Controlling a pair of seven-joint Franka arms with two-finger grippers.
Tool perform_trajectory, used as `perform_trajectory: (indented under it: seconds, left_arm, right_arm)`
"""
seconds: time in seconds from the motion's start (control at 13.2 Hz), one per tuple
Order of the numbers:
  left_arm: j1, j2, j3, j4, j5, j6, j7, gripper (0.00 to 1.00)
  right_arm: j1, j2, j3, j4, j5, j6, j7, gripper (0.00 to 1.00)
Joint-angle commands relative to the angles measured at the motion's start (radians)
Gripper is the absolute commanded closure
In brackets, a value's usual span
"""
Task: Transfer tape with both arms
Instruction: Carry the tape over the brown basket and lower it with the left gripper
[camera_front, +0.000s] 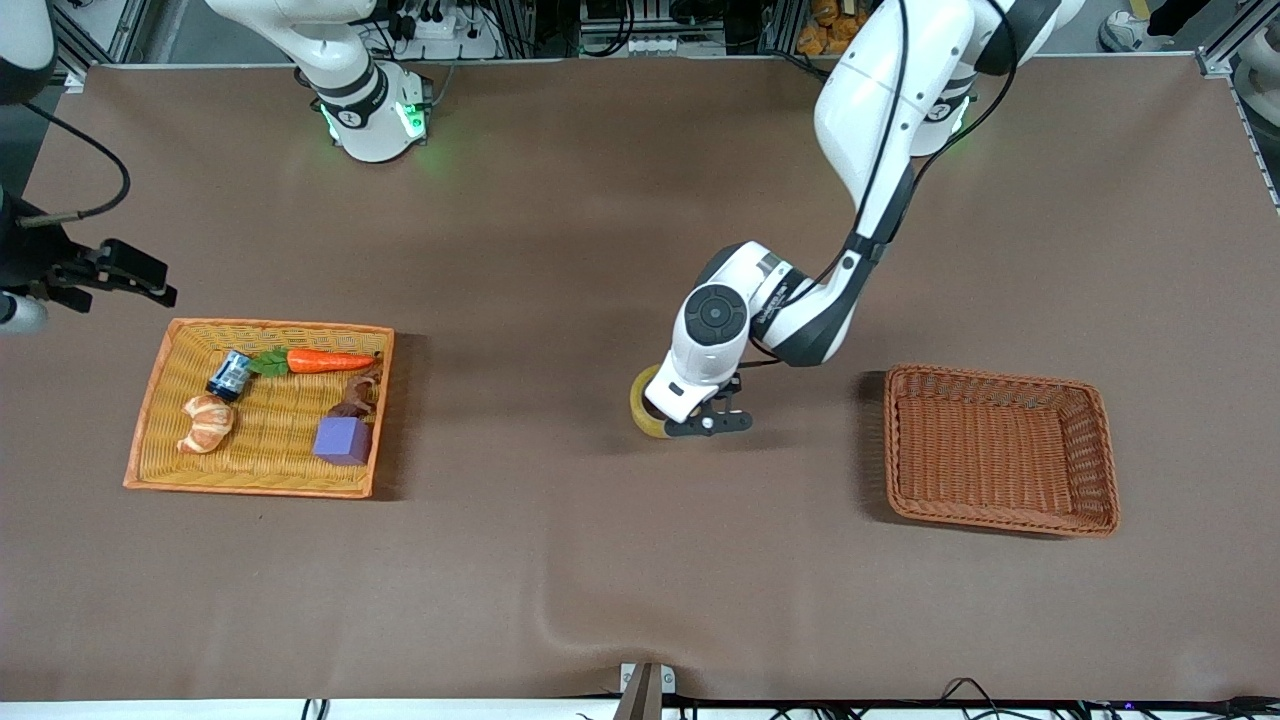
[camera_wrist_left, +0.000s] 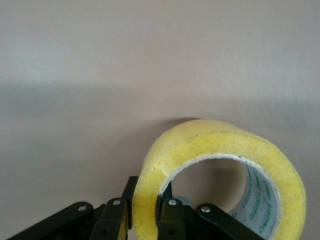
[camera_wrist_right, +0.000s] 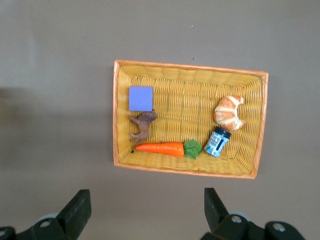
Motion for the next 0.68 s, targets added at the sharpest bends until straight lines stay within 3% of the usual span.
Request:
perform_trajectory:
  seconds: [0.0, 0.15, 0.61]
  left_arm:
    - [0.092, -0.16, 0.023, -0.024, 0.038, -0.134, 0.075, 1.0]
    - [0.196, -0.22, 0.019, -0.022, 0.034, -0.224, 0.268, 1.0]
    - [0.402, -0.238, 0.019, -0.024, 0.038, -0.271, 0.465, 1.0]
  right_arm:
    - [-0.035, -0.033, 0.023, -0.032, -0.011, -0.019, -0.012, 0.0]
    - [-0.047, -0.037, 0.027, -0.031, -0.011, -0.031, -0.011, 0.0]
    - [-0.047, -0.044, 0.018, -0.026, -0.01, -0.07, 0.001, 0.0]
